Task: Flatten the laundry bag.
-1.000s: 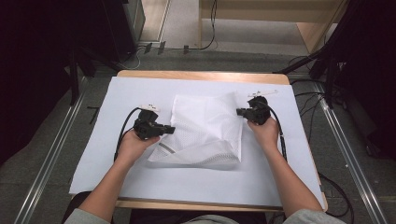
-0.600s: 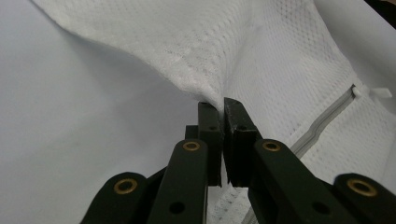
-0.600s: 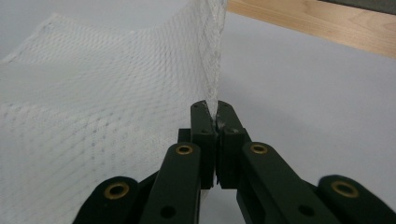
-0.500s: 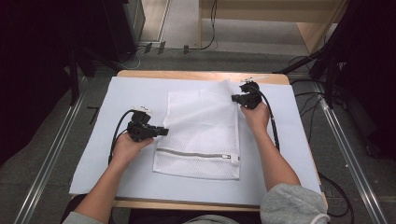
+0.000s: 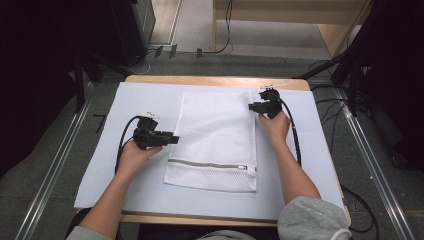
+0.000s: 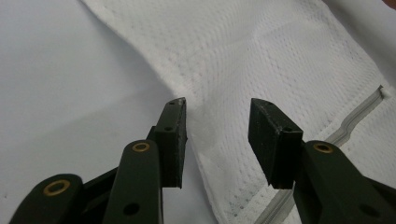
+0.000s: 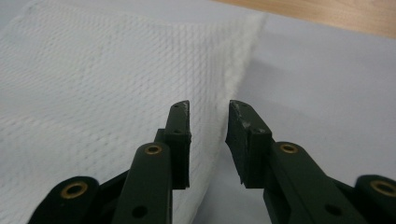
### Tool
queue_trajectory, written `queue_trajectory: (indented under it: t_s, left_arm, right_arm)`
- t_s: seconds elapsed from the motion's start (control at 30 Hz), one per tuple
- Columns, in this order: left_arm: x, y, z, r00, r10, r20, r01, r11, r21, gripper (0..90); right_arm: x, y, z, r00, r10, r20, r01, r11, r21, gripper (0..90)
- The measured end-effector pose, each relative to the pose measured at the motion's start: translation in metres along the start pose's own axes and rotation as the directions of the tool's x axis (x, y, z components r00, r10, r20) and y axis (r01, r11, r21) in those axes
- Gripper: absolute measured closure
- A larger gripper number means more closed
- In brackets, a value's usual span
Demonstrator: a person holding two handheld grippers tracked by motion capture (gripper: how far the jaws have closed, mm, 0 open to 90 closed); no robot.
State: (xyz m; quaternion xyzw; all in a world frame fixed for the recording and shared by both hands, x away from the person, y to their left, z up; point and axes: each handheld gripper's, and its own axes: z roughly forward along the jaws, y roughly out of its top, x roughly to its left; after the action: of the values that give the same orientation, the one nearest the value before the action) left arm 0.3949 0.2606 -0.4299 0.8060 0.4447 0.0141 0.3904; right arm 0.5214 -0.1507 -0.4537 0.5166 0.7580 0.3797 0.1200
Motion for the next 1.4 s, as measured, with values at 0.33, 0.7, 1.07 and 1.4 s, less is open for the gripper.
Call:
queue_trajectory:
  t_s: [0.33, 0.7, 1.07, 1.4]
  left_arm:
    - [-0.018, 0.015, 0.002, 0.9983, 0.057, 0.011, -0.057, 0.9979, -0.032, 67.5]
    - [-0.034, 0.024, 0.008, 0.9945, 0.096, 0.042, -0.096, 0.9954, -0.009, 64.5]
    - [-0.043, 0.029, 0.018, 0.9907, 0.116, 0.072, -0.117, 0.9931, 0.012, 60.6]
    - [-0.050, 0.031, 0.029, 0.9862, 0.133, 0.099, -0.136, 0.9906, 0.017, 54.5]
  right_arm:
    - [0.022, -0.003, -0.031, 0.9958, -0.075, -0.053, 0.074, 0.997, -0.006, 74.5]
    - [0.049, -0.040, -0.077, 0.9827, -0.135, -0.126, 0.133, 0.991, -0.026, 78.8]
    - [0.057, -0.081, -0.108, 0.9794, -0.122, -0.161, 0.122, 0.992, -0.010, 83.4]
    - [0.066, -0.114, -0.126, 0.9773, -0.109, -0.182, 0.110, 0.994, -0.003, 89.6]
